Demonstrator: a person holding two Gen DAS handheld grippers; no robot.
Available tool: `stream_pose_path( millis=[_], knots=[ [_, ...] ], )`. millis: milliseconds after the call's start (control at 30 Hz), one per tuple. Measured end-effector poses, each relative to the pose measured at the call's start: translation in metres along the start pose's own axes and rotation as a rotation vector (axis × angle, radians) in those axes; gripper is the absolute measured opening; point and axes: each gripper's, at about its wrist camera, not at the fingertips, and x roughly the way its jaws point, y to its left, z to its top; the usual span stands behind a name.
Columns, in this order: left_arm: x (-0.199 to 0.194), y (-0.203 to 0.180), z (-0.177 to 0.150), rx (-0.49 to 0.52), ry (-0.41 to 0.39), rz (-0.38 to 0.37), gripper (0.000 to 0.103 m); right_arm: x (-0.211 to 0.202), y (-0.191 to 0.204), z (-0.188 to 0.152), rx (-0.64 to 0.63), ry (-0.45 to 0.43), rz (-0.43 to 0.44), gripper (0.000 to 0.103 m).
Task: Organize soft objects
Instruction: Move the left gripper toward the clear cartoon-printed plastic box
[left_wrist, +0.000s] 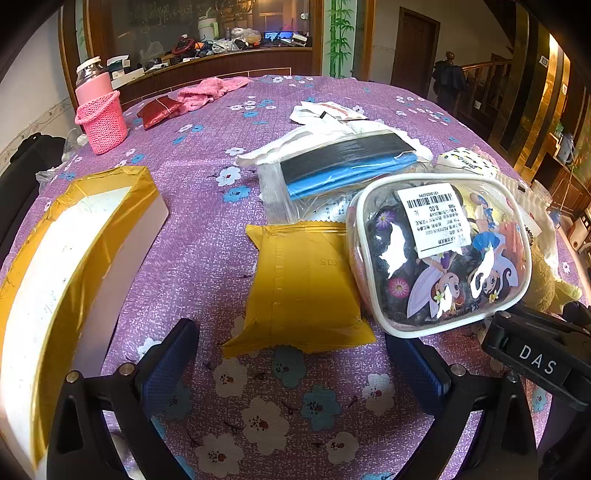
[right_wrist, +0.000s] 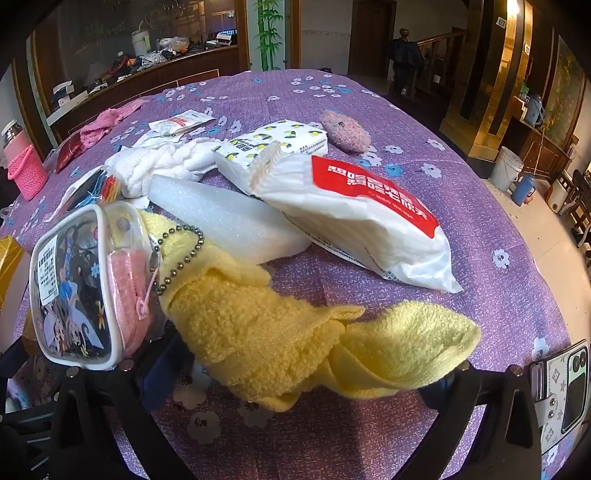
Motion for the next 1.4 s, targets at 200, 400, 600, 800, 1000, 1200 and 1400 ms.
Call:
stream_pose_path(
  millis=[200, 400, 600, 800, 1000, 1200, 1400],
  knots=[
    [0.0, 0.0, 0.0, 0.0, 0.0, 0.0, 0.103, 0.0, 0.0, 0.0, 0.0, 0.0, 0.0, 0.102],
    [0.0, 0.0, 0.0, 0.0, 0.0, 0.0, 0.103, 0.0, 0.0, 0.0, 0.0, 0.0, 0.0, 0.102],
    [0.0, 0.0, 0.0, 0.0, 0.0, 0.0, 0.103, 0.0, 0.0, 0.0, 0.0, 0.0, 0.0, 0.102],
    [0.0, 0.0, 0.0, 0.0, 0.0, 0.0, 0.103, 0.0, 0.0, 0.0, 0.0, 0.0, 0.0, 0.102],
    [0.0, 0.0, 0.0, 0.0, 0.0, 0.0, 0.103, 0.0, 0.0, 0.0, 0.001, -0.001, 0.001, 0.102],
    [-0.001, 0.001, 0.001, 0.033, 0.054, -0.032, 0.103, -0.002, -0.003, -0.002, -0.026, 0.022, 0.042, 0.103],
    [-0.013, 0.004, -0.015, 0.082, 0.048, -0.057, 0.103, -0.002, 0.0, 0.0, -0.057, 0.081, 0.036, 0.103]
  ],
)
